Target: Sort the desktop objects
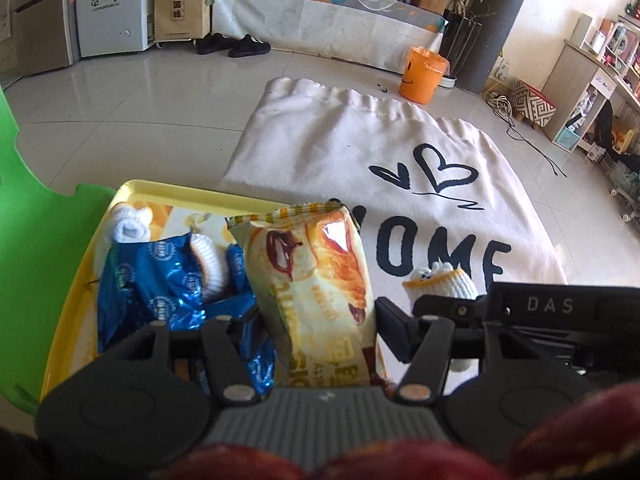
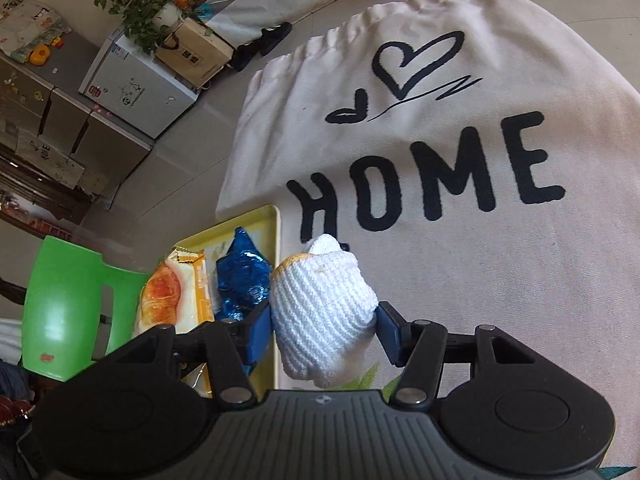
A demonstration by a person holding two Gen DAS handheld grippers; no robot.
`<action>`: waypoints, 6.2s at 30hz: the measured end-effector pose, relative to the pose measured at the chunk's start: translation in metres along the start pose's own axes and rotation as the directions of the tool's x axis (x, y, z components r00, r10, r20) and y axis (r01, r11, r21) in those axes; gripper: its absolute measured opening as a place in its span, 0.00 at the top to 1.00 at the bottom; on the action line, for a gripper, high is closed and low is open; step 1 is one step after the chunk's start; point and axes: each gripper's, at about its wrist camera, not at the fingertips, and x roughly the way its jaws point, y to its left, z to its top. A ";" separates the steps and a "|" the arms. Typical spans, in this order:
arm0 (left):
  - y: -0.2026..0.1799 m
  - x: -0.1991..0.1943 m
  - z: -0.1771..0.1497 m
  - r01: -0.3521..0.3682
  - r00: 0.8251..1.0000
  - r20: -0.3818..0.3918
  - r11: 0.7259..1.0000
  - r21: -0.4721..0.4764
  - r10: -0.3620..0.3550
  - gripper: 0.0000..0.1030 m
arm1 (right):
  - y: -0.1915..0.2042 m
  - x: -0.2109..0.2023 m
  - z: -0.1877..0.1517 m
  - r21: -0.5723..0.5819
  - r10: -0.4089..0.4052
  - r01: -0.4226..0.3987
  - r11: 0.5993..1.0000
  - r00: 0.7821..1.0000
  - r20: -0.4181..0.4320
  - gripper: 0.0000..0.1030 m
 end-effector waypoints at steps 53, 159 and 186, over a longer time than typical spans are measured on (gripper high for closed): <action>0.142 -0.028 -0.056 -0.350 0.935 -0.068 0.875 -0.334 0.348 0.06 | 0.093 0.068 -0.063 -0.261 0.046 -0.075 0.962 0.992 -0.114 0.29; 0.013 -0.105 -0.128 -0.331 0.933 -0.172 0.942 -0.062 0.316 0.01 | 0.083 -0.035 -0.113 -0.527 -0.197 0.194 0.827 0.979 0.053 0.19; 0.011 -0.099 -0.120 -0.339 0.929 -0.174 0.939 -0.052 0.326 0.01 | 0.079 -0.028 -0.098 -0.525 -0.187 0.184 0.831 0.981 0.048 0.18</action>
